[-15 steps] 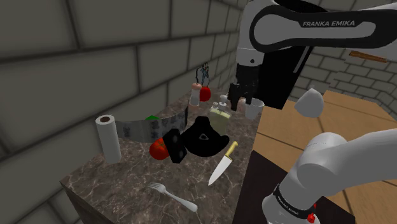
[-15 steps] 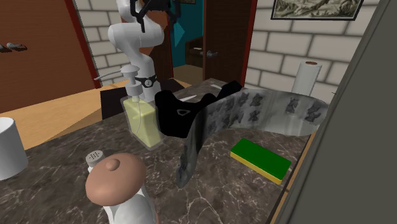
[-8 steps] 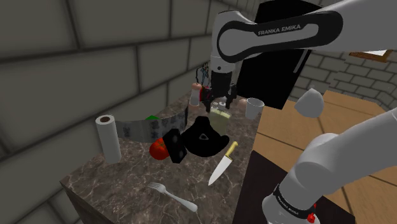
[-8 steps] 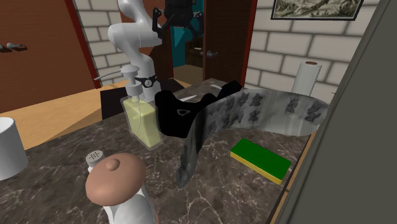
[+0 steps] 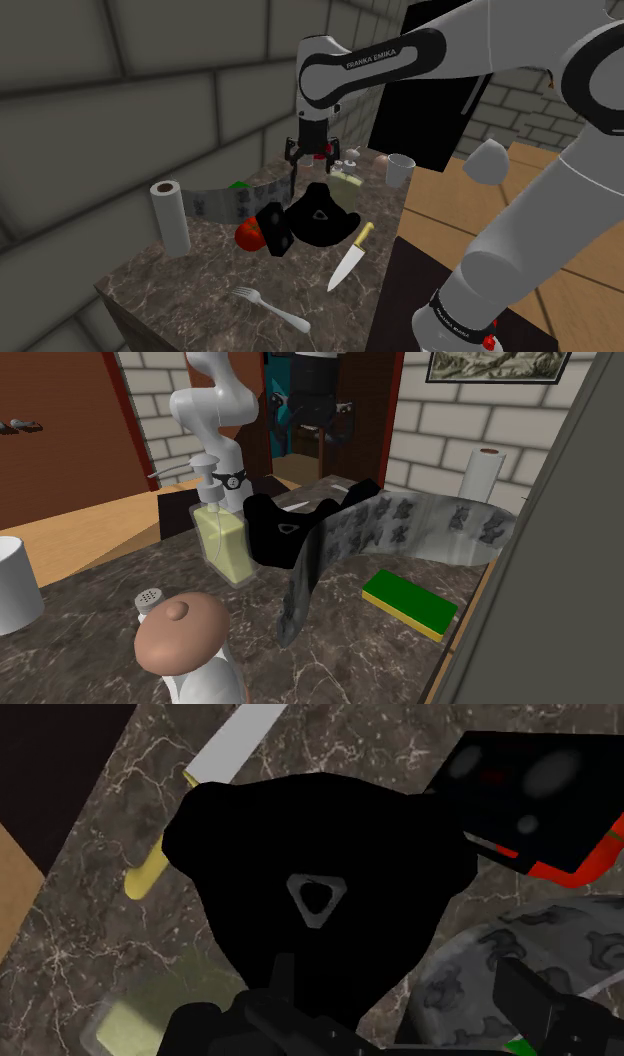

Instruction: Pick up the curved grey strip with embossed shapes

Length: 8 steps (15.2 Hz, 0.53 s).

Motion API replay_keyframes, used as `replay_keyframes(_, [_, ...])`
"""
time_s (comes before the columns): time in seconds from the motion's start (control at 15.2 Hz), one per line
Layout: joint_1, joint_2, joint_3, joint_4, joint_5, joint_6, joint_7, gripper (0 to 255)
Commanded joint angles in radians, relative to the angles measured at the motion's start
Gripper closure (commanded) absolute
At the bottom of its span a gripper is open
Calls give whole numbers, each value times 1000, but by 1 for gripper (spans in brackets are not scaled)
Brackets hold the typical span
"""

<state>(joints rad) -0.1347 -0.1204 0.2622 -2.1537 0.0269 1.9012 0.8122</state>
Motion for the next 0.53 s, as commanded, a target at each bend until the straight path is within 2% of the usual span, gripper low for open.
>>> replay_keyframes(0.0, [-8,79,6,55,-23,22,95,0])
replay_keyframes(0.46, [-9,351,-20,294,-106,47,380,0])
